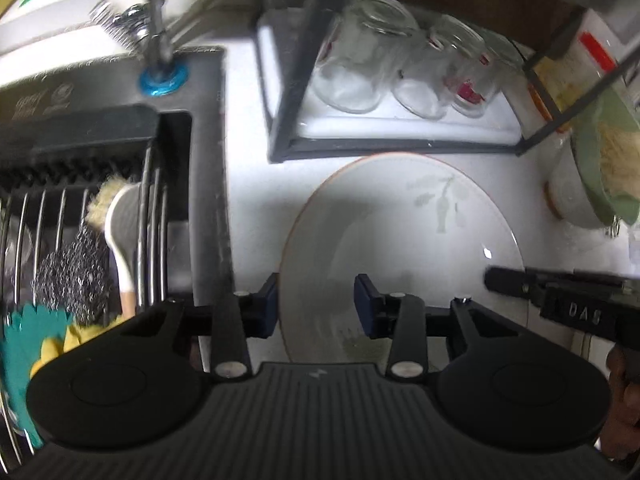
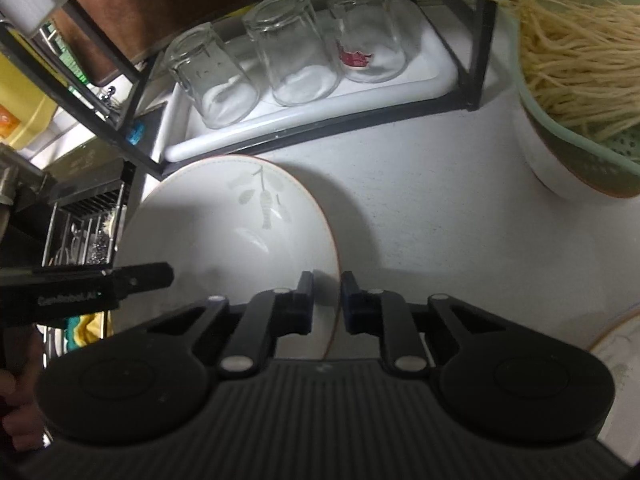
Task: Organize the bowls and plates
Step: 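Close both grippers on the small plate's rim, then lift the small plate and carry it toward the plate stack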
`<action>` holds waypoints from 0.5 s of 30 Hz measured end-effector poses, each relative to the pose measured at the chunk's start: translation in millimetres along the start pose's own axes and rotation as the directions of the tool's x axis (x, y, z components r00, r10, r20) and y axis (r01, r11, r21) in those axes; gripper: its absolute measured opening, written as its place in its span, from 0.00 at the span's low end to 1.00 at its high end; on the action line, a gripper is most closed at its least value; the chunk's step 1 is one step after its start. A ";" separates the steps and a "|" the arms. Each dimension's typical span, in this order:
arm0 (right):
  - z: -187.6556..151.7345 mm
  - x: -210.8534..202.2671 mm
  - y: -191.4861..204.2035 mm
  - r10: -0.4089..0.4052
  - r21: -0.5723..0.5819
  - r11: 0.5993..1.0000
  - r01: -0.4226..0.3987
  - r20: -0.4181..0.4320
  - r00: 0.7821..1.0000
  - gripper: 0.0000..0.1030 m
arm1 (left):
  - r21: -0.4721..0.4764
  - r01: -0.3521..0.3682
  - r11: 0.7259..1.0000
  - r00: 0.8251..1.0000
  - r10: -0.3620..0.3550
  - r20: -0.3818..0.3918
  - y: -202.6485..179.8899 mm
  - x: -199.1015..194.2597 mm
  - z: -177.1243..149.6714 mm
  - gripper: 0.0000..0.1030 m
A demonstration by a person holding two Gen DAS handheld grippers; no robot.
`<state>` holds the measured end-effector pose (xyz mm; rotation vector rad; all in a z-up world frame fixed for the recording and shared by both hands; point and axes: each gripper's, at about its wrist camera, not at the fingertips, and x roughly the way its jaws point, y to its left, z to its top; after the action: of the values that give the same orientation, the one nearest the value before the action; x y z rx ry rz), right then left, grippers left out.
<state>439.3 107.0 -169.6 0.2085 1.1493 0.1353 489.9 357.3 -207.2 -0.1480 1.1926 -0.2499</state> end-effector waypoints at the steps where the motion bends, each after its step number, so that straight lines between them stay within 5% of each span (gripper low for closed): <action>1: 1.3 0.4 0.2 0.002 0.000 1.000 -0.002 0.004 1.000 0.17 | 0.011 -0.004 1.000 1.000 0.004 0.004 -0.9 0.9 0.5 0.43; 15: 8.9 -9.0 -18.1 0.083 0.114 0.990 -0.084 0.012 0.996 0.17 | -0.108 0.132 0.985 0.990 -0.137 -0.040 13.2 -1.3 8.0 0.43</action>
<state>443.8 86.6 -162.4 0.3585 1.1430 0.1426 498.5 370.3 -206.3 -0.3165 1.2448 -0.3105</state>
